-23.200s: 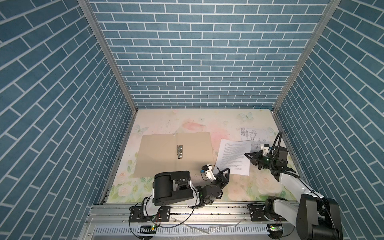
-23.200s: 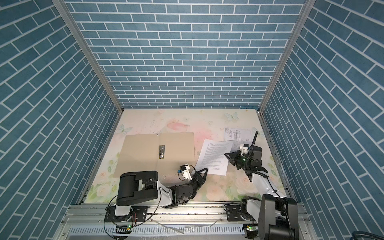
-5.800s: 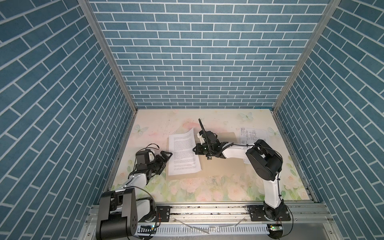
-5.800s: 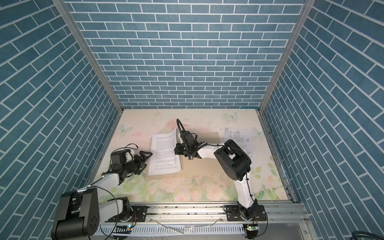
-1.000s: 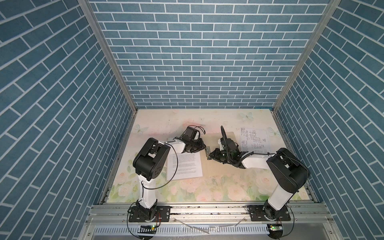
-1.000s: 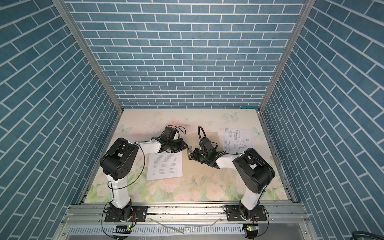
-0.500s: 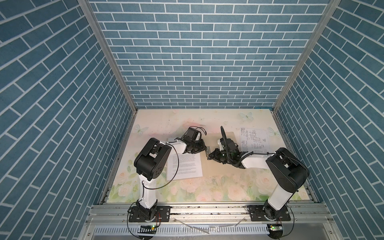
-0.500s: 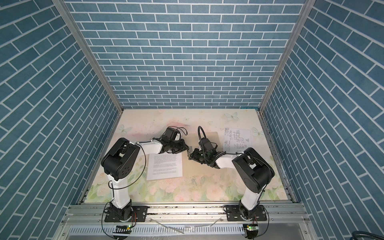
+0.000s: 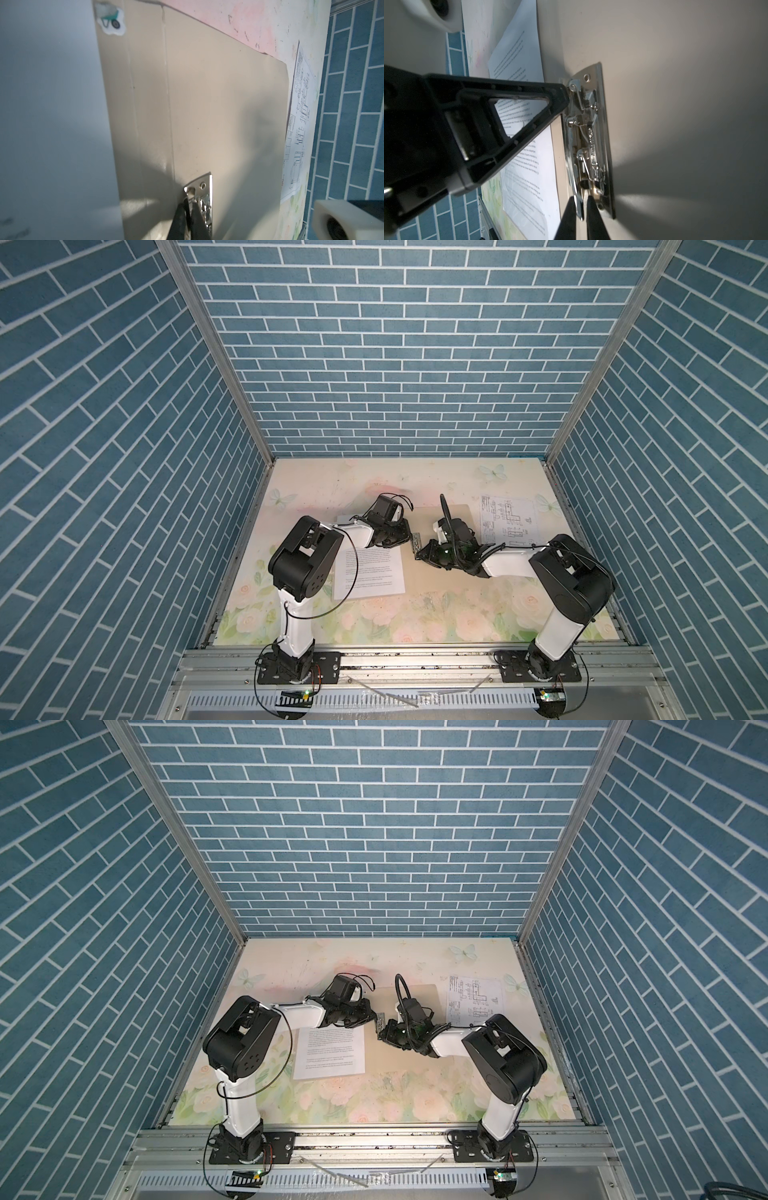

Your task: Put the files into the folder

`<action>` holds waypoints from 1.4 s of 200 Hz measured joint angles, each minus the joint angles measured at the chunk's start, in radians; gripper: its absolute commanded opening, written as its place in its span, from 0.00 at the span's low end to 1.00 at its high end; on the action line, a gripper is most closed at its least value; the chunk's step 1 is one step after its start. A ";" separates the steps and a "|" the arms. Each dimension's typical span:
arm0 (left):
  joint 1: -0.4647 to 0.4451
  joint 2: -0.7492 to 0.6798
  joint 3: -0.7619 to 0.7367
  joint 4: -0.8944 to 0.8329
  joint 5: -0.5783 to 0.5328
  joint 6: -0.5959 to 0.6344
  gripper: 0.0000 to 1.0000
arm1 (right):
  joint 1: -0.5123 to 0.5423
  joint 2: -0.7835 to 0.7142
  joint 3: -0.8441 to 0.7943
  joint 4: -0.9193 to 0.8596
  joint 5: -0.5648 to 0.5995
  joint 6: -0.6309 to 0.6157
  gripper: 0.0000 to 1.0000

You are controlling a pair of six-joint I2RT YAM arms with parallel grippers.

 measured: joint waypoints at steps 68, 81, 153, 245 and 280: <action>-0.001 0.000 0.000 0.000 -0.001 -0.002 0.10 | 0.000 0.008 -0.005 0.011 -0.013 0.000 0.07; -0.002 0.000 -0.001 0.000 -0.005 -0.002 0.10 | 0.000 0.009 -0.005 0.013 -0.017 0.005 0.05; -0.002 0.000 -0.001 -0.001 -0.007 -0.002 0.10 | -0.001 0.029 -0.013 0.053 -0.044 0.007 0.00; -0.006 0.005 0.000 -0.006 -0.008 -0.001 0.10 | -0.002 0.046 -0.031 0.084 -0.043 -0.014 0.00; -0.009 0.014 0.012 -0.014 -0.008 0.002 0.10 | 0.000 0.045 -0.008 0.028 -0.027 -0.050 0.00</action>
